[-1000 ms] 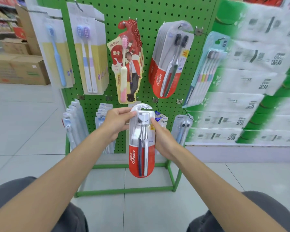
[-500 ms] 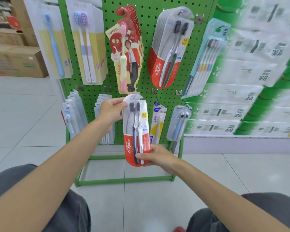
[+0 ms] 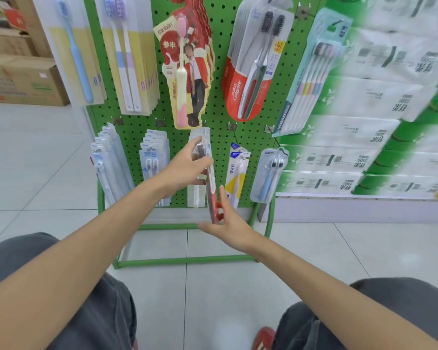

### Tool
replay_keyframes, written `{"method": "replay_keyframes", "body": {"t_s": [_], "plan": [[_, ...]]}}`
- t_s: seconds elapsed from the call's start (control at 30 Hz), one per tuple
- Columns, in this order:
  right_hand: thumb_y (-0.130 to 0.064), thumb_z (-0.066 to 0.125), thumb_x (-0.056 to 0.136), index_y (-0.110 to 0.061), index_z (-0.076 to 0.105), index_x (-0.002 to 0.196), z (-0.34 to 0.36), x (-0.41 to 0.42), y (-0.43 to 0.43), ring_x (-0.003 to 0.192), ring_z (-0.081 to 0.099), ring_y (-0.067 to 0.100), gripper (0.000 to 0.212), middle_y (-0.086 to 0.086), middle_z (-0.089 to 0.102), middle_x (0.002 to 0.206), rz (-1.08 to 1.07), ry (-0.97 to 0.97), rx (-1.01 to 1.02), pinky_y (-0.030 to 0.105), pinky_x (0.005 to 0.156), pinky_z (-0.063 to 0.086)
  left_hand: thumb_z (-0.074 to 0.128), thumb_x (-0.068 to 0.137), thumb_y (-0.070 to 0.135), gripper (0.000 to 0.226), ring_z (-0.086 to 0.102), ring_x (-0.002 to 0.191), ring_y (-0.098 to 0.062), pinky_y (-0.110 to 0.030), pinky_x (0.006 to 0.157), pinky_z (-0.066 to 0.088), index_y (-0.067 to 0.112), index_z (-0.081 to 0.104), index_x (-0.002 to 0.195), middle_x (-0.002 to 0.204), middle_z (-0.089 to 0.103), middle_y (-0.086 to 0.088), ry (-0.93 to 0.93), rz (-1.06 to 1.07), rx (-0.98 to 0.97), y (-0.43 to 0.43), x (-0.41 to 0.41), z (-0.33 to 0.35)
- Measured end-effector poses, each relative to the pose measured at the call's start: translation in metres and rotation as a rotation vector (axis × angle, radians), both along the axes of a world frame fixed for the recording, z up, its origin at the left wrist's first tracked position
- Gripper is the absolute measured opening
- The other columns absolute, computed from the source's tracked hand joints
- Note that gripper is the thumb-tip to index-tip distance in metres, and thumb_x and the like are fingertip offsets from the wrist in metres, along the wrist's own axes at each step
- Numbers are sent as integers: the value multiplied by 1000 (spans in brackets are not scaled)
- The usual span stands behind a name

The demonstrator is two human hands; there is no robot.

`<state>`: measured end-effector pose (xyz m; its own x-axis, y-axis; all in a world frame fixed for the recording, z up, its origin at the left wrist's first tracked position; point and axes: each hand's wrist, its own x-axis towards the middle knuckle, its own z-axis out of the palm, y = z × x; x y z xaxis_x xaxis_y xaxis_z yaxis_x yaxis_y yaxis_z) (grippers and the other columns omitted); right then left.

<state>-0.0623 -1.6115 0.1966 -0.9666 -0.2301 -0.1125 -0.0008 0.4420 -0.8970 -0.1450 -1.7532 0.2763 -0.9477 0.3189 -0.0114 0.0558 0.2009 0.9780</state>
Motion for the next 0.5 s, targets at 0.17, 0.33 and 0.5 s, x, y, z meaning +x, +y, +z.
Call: {"method": "replay_keyframes", "body": {"t_s": [0.17, 0.33, 0.5], "plan": [[-9, 82, 76, -35, 16, 147, 0, -9, 5, 92, 65, -6, 101, -9, 62, 120, -12, -17, -171, 15, 78, 54, 42, 104, 6, 43, 69, 92, -11, -32, 68, 60, 31, 47, 139, 116, 69, -2, -1, 41, 142, -6, -6, 1], [1, 73, 81, -25, 31, 143, 2, -25, 10, 100, 66, 11, 79, 2, 66, 116, -194, -67, -305, 24, 77, 56, 42, 104, 8, 37, 69, 96, -17, -38, 75, 58, 29, 51, 134, 112, 71, -3, -100, -49, 125, -2, -3, -7], [-6, 70, 86, -15, 39, 141, 26, -47, 33, 101, 69, 22, 63, 13, 66, 119, -346, -56, -455, 31, 75, 59, 43, 104, 12, 38, 68, 104, -19, -40, 81, 57, 31, 53, 135, 118, 70, 1, -120, -143, 30, -1, -4, -15]]}}
